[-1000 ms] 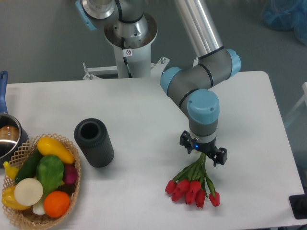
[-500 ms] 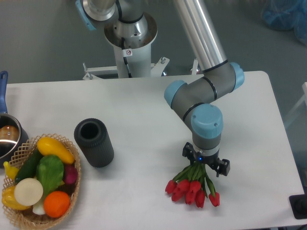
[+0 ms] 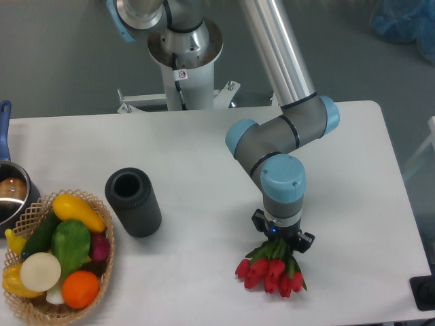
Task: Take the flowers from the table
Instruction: 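Lift the gripped tulip bunch up off the table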
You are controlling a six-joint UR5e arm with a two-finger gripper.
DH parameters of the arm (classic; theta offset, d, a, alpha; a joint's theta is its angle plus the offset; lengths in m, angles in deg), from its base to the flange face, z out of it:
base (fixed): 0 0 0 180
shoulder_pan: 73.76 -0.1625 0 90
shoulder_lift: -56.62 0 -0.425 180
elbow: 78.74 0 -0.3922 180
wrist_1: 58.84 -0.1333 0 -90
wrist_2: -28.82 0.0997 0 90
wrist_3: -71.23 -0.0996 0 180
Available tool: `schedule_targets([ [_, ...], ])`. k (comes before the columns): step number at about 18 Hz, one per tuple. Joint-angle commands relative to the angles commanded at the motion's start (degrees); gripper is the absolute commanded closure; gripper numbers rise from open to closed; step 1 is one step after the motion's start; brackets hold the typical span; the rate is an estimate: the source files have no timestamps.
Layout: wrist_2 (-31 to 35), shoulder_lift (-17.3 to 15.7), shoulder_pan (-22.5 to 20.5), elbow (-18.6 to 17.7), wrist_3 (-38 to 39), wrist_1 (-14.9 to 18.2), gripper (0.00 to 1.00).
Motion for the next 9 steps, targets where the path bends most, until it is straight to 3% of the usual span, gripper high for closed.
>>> schedule_targets([
  [9,-0.26,-5.63,-1.05,-1.50,0.62,1.05,1.00],
])
